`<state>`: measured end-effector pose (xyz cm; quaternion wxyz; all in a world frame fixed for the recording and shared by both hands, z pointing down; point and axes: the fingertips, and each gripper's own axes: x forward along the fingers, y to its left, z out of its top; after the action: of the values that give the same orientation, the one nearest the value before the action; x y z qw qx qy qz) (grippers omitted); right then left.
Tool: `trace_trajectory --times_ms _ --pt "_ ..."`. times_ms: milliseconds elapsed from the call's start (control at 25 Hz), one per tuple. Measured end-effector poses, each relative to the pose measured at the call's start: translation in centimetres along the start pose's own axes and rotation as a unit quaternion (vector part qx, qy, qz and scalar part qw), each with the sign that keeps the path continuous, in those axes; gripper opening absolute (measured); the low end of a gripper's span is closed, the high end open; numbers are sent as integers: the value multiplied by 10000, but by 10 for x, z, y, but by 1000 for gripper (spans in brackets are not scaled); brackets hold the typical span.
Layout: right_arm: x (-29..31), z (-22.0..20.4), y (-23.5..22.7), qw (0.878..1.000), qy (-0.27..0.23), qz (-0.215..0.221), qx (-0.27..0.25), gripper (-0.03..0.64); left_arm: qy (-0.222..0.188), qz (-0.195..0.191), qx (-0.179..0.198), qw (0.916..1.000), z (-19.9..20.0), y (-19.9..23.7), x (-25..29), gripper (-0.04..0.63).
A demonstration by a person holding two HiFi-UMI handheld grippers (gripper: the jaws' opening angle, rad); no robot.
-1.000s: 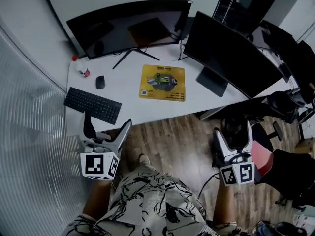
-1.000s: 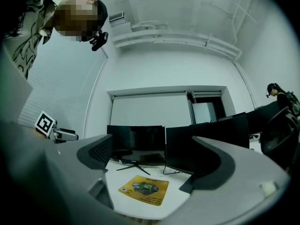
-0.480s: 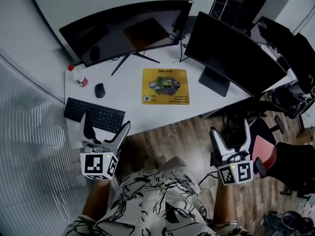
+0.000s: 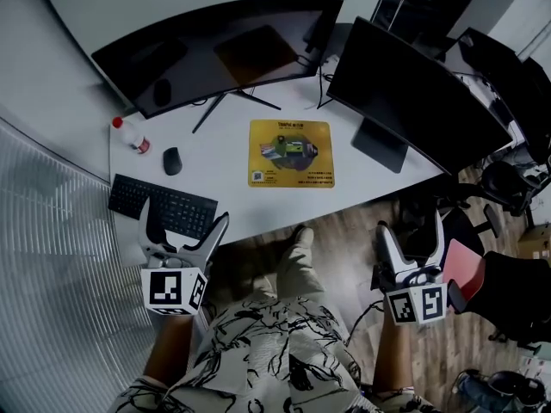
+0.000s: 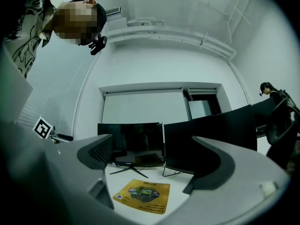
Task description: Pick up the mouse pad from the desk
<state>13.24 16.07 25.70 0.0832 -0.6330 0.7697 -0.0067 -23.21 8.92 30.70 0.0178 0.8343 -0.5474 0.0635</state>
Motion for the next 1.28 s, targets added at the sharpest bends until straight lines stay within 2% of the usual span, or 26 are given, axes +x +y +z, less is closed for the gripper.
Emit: trace_trajectory --times_ms 280,480,840,1080,1280 --pt "54 -7 -27 9999 -24 168 -3 511 52 154 -3 9999 0 1 51 601" --pt "98 -6 -57 9994 -105 312 55 511 -73 309 -12 9995 18 1 93 601" --pt "175 -14 -91 9964 -12 806 243 511 20 507 -101 9987 27 -6 164 601" --pt "215 -34 -95 9901 195 1324 422 509 171 759 -240 9967 27 -21 197 601" --pt "237 -69 -93 9824 520 1641 726 509 242 1046 102 9942 25 -21 205 601"
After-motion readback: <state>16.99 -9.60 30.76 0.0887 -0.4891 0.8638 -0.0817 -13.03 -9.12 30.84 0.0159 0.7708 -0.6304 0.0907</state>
